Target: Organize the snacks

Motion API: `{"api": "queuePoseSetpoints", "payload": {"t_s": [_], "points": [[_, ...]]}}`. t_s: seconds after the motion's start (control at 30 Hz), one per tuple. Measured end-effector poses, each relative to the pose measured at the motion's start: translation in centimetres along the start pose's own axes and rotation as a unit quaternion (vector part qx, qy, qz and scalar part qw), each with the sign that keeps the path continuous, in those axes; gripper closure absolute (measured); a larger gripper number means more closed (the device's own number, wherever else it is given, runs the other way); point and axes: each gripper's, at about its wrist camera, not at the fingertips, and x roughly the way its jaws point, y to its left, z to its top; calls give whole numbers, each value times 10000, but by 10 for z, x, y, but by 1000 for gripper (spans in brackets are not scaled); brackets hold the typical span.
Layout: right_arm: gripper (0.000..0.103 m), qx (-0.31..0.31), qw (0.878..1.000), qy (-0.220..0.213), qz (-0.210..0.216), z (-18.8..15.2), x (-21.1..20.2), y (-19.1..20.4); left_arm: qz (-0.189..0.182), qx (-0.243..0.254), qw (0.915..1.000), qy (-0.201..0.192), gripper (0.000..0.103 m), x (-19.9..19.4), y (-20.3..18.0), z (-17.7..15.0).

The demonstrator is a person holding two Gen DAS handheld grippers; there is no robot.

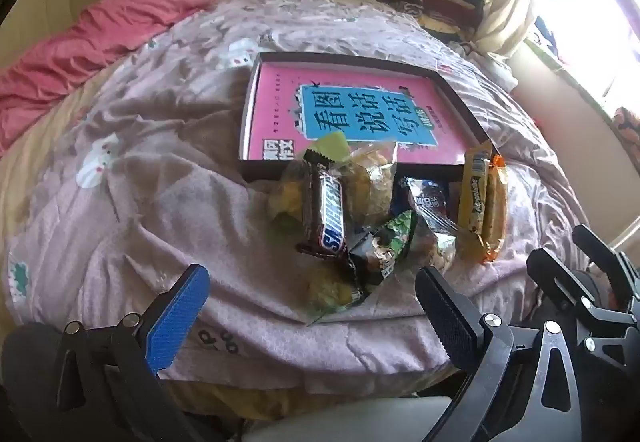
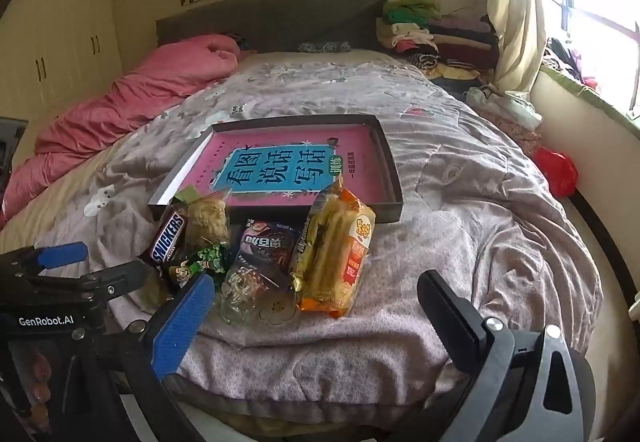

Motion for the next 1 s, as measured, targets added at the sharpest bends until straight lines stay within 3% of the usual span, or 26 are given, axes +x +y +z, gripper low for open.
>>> {"api": "queuePoseSetpoints", "payload": {"t_s": [0.17, 0.27, 1.0], "points": [[1, 23, 10000, 1, 72, -4, -4, 0, -138, -40, 9999, 91, 1, 2, -12, -6], [1, 80, 9999, 89, 71, 1, 0, -5, -367, -176, 9991, 141, 1, 3, 3, 0], [1, 99, 9998, -185, 17, 6, -8, -5, -510, 75, 9986, -63, 0, -8, -2, 1]]}}
